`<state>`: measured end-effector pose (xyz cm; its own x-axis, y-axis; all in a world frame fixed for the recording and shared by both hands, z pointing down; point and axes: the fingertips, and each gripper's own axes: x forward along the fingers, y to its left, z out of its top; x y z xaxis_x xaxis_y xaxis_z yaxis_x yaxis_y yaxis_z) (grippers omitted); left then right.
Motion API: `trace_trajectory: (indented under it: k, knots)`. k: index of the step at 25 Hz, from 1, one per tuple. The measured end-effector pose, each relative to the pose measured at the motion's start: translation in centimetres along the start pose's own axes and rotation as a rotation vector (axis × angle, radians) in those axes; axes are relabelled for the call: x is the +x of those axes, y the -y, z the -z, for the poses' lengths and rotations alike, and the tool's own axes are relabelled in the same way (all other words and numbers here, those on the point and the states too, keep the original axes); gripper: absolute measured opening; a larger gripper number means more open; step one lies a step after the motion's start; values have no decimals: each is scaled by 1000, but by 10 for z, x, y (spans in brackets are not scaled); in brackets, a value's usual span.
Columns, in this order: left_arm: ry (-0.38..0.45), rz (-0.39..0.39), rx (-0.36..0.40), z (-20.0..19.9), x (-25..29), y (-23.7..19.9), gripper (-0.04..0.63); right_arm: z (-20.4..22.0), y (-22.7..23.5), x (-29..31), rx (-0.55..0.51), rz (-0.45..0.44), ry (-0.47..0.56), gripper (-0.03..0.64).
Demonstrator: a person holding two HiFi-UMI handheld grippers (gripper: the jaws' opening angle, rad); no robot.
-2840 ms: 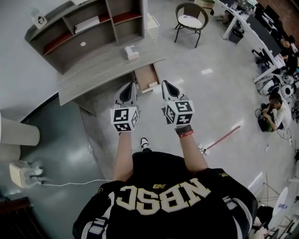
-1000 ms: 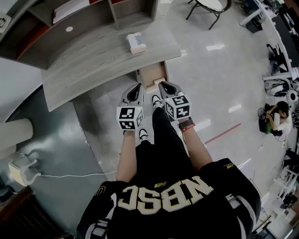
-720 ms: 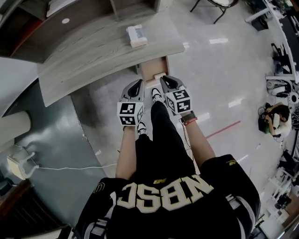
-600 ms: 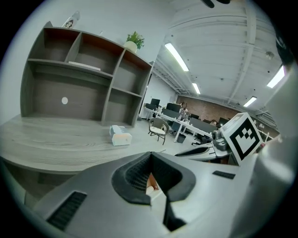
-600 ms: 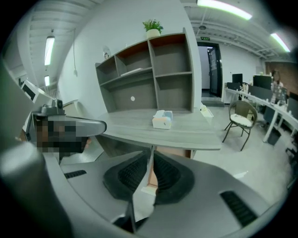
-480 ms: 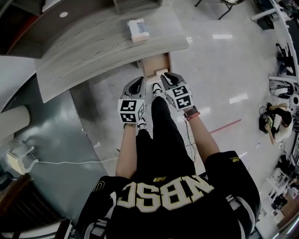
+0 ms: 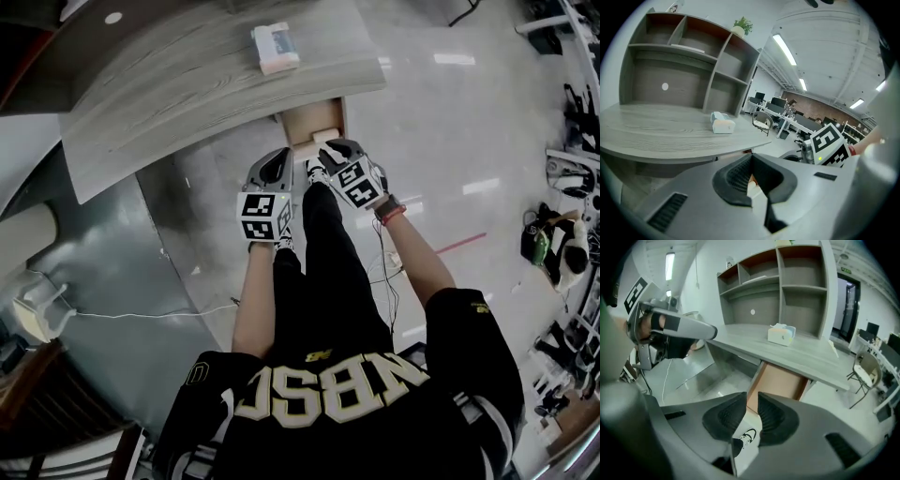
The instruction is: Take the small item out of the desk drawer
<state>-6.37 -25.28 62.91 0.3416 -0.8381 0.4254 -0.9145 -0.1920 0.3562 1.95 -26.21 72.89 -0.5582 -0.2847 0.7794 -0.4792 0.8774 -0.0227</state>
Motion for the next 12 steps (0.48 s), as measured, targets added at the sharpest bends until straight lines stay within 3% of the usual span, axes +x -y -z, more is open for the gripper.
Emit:
trace_trajectory:
  k: [12]
  knots:
    - [-78, -26, -58, 35, 22, -18, 14, 52, 25, 61, -179, -67, -187, 128]
